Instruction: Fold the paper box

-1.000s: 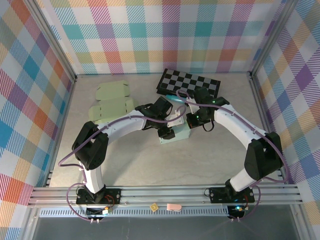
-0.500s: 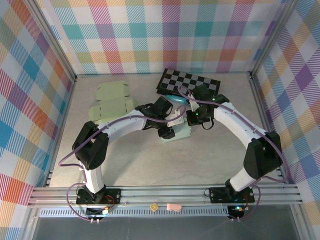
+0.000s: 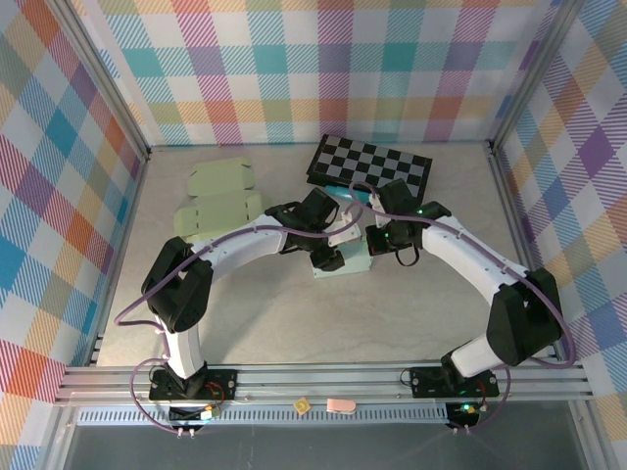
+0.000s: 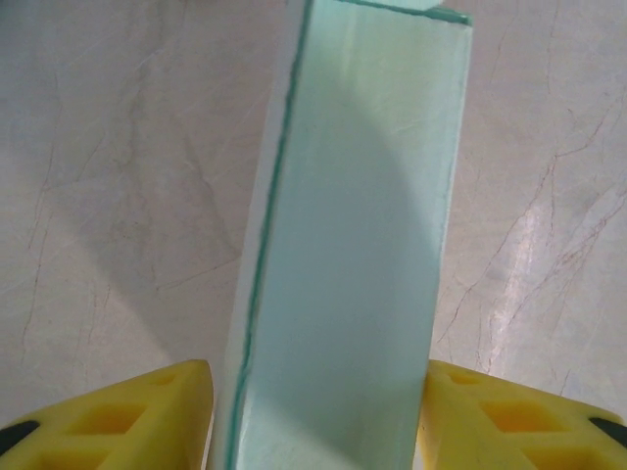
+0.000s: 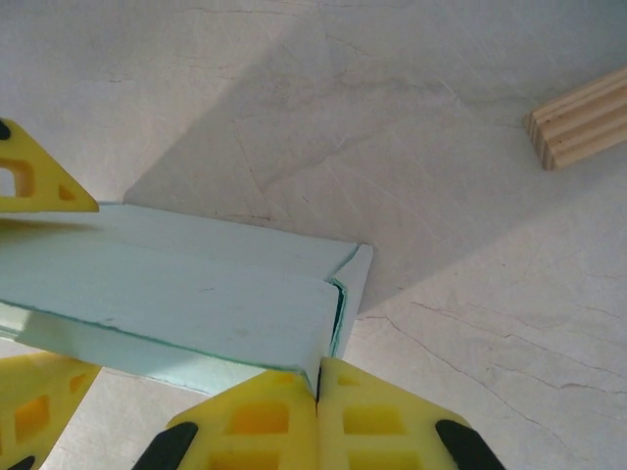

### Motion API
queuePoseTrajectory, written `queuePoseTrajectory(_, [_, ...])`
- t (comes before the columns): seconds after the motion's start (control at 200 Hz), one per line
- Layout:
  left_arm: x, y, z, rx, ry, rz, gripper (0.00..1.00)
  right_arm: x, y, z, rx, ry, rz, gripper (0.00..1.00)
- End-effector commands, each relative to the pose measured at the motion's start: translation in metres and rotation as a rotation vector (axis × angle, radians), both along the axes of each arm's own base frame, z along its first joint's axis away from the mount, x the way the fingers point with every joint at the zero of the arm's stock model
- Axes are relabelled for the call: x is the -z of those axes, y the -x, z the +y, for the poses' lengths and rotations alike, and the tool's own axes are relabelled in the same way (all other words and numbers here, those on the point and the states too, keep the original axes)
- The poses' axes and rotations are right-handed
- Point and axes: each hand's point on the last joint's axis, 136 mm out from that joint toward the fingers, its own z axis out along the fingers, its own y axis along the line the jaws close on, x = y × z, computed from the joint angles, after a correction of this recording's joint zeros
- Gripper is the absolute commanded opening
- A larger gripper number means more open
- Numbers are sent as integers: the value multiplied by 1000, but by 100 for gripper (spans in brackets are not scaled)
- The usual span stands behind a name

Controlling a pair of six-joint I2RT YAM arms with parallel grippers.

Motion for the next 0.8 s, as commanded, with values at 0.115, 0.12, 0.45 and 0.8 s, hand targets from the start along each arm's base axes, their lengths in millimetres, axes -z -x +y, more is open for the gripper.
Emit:
queuePoseTrajectory(0.115, [-67,-20,5,-221,159,-50,56,3,5,-4,27,23,6,0])
queuePoseTrajectory(0.12, [-69,-21,6,-225,164,-52,56,3,5,-4,27,23,5,0])
queuePoseTrajectory(0.45, [-79,15,29,-286,221,19,58,-4,1,1,44,0,-12,0])
queuePoseTrajectory(0.8, [-93,13,65,-514,109,134,51,-4,2,1,54,13,-19,0])
